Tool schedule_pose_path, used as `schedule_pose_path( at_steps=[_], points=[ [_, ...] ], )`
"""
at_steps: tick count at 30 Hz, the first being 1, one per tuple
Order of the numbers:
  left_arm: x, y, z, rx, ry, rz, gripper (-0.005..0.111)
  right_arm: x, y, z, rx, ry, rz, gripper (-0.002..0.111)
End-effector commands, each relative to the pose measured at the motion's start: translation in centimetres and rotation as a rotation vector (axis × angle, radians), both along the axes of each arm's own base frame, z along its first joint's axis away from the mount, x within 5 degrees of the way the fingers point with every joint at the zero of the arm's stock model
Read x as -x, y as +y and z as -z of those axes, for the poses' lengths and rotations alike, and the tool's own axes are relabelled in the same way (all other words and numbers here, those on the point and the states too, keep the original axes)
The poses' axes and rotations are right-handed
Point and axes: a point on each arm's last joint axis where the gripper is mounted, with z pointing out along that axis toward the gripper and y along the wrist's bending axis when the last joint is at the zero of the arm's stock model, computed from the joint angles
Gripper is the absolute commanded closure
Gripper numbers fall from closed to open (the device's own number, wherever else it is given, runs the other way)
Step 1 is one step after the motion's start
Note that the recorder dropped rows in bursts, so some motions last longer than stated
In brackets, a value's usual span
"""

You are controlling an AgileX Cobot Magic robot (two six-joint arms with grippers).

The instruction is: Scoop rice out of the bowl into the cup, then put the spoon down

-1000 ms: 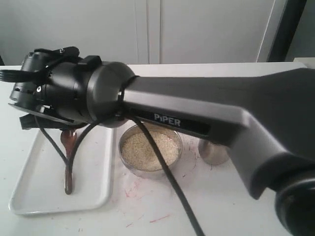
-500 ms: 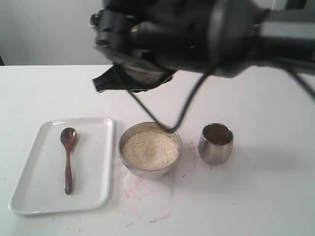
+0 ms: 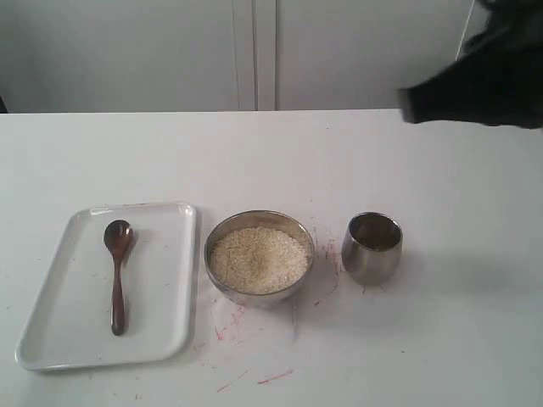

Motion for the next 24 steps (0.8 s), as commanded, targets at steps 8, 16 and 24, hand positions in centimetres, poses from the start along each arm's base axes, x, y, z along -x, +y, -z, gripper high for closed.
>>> schedule_pose_path(
  at_steps=[8, 16, 24],
  points=[
    [0.0, 0.0, 0.1, 0.009, -0.007, 0.004, 0.092, 5.4, -5.1, 1.5, 0.015, -0.073, -0.028, 0.082],
    [0.0, 0.0, 0.1, 0.009, -0.005, 0.004, 0.092, 6.2, -4.8, 0.4, -0.096, -0.238, -0.131, 0.082],
    [0.0, 0.0, 0.1, 0.009, -0.005, 0.004, 0.092, 9.1, -7.9, 0.9, -0.277, -0.398, -0.053, 0.082]
  ],
)
